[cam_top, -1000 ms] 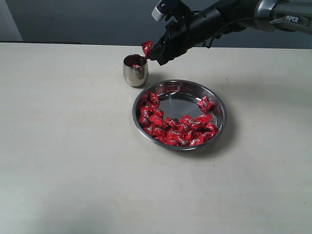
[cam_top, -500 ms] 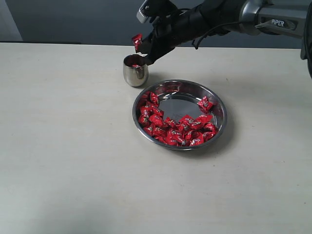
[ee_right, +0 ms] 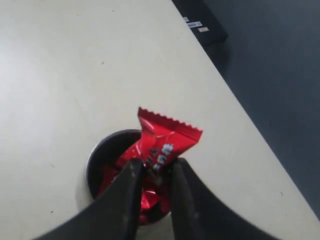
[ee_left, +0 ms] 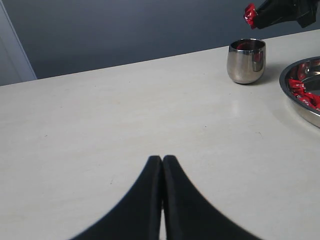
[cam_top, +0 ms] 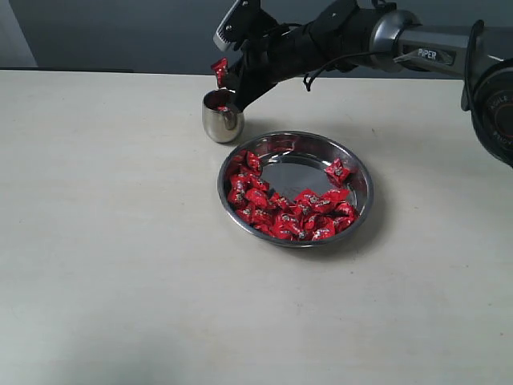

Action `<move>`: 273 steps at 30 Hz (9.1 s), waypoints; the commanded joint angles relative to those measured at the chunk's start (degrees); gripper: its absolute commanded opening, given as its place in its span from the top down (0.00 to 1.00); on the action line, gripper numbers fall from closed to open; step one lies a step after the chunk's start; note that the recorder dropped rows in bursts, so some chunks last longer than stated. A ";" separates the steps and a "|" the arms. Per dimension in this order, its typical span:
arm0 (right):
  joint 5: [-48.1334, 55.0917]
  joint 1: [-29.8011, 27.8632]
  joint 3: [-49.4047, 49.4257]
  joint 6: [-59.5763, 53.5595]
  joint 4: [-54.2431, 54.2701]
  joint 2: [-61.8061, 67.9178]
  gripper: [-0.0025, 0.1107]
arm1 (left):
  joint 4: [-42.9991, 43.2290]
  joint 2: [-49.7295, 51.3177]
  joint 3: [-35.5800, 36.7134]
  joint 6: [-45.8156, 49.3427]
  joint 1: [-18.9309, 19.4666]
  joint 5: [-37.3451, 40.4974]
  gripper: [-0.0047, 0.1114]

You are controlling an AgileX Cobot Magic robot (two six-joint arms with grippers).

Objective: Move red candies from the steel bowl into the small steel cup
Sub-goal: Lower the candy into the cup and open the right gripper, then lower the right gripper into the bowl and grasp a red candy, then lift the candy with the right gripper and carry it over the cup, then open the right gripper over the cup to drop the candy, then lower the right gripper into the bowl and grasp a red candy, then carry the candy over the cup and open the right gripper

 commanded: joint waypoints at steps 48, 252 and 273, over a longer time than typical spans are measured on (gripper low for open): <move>36.35 -0.21 -0.22 49.98 -44.73 -6.58 0.65 | -0.02 -0.25 -0.06 -0.32 -0.60 -0.41 0.96; 10.49 0.46 4.29 47.63 -22.72 -6.55 0.98 | -0.02 -0.25 -0.06 -0.32 -0.60 -0.41 0.96; -3.89 0.46 4.29 29.42 -9.03 -3.88 0.98 | -0.02 -0.25 -0.06 -0.32 -0.60 -0.41 0.96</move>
